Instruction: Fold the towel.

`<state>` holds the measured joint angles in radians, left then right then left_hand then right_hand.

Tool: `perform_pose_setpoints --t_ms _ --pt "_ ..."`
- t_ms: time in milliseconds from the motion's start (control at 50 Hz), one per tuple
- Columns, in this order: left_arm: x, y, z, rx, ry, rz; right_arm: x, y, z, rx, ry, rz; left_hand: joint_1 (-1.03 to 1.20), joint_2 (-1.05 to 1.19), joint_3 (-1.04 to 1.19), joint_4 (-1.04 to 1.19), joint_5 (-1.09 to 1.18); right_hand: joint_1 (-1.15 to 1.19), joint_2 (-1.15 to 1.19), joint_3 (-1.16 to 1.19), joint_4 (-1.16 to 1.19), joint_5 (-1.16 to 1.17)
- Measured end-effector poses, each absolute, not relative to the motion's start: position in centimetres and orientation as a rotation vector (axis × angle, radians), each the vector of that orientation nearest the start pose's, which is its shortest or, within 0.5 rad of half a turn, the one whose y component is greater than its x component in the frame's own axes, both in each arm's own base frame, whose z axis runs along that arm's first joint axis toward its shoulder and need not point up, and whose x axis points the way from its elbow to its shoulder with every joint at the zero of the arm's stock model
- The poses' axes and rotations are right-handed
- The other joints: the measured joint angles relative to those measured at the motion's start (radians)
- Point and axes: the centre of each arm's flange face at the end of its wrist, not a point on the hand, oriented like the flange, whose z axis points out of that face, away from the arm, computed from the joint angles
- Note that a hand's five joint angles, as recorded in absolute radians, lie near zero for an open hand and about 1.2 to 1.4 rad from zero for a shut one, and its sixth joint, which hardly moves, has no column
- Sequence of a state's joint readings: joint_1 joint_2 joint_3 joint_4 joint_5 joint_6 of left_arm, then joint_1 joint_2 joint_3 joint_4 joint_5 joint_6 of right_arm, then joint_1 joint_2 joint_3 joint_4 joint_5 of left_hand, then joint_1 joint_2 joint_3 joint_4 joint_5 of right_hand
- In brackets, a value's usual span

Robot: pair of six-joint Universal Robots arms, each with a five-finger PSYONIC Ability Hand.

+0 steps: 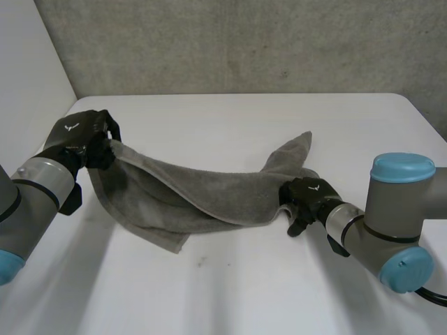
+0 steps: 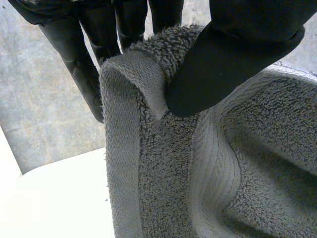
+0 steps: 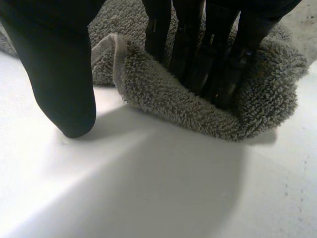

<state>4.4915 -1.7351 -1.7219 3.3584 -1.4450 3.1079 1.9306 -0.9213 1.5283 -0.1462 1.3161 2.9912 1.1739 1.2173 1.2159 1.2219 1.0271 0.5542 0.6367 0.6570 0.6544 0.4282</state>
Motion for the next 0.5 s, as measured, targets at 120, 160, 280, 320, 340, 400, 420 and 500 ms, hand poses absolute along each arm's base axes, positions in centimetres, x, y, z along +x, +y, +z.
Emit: perform_pose_setpoints --t_ms 120,160,280,320,340,400,420,500 --pt "-21.0 -28.6 23.2 0.381 2.515 -2.263 27.5 -29.4 10.7 -0.781 2.274 -1.469 0.0 0.0 0.0 0.0 0.0 0.058 0.0 0.059 0.061 0.05" --pt "-21.0 -28.6 23.1 0.381 2.516 -2.262 27.6 -29.6 10.8 -0.778 2.272 -1.474 0.0 0.0 0.0 0.0 0.0 0.067 0.0 0.07 0.073 0.065" --pt "-21.0 -28.6 23.1 0.382 2.516 -2.263 28.1 -30.5 11.2 -0.768 2.251 -1.514 0.0 0.0 0.0 0.0 0.0 0.297 0.357 0.339 0.343 0.359" --pt "-21.0 -28.6 23.1 0.382 2.516 -2.263 28.3 -30.8 11.5 -0.765 2.247 -1.533 0.0 0.0 0.0 0.0 0.0 0.387 0.478 0.452 0.46 0.477" --pt "-21.0 -28.6 23.1 0.382 2.516 -2.262 28.3 -30.9 11.6 -0.763 2.246 -1.541 0.0 0.0 0.0 0.0 0.0 0.394 0.489 0.469 0.473 0.489" --pt "-21.0 -28.7 23.0 0.382 2.517 -2.261 28.4 -31.4 12.3 -0.75 2.243 -1.589 0.0 0.0 0.0 0.0 0.0 0.406 0.535 0.52 0.533 0.535" --pt "-21.0 -28.7 23.0 0.382 2.517 -2.261 28.4 -31.6 12.7 -0.745 2.242 -1.608 0.0 0.0 0.0 0.0 0.0 0.406 0.535 0.522 0.535 0.535" --pt "-21.0 -28.7 23.0 0.38 2.517 -2.26 28.2 -32.4 15.0 -0.723 2.215 -1.7 0.0 0.0 0.0 0.0 0.0 0.406 0.535 0.523 0.536 0.535"
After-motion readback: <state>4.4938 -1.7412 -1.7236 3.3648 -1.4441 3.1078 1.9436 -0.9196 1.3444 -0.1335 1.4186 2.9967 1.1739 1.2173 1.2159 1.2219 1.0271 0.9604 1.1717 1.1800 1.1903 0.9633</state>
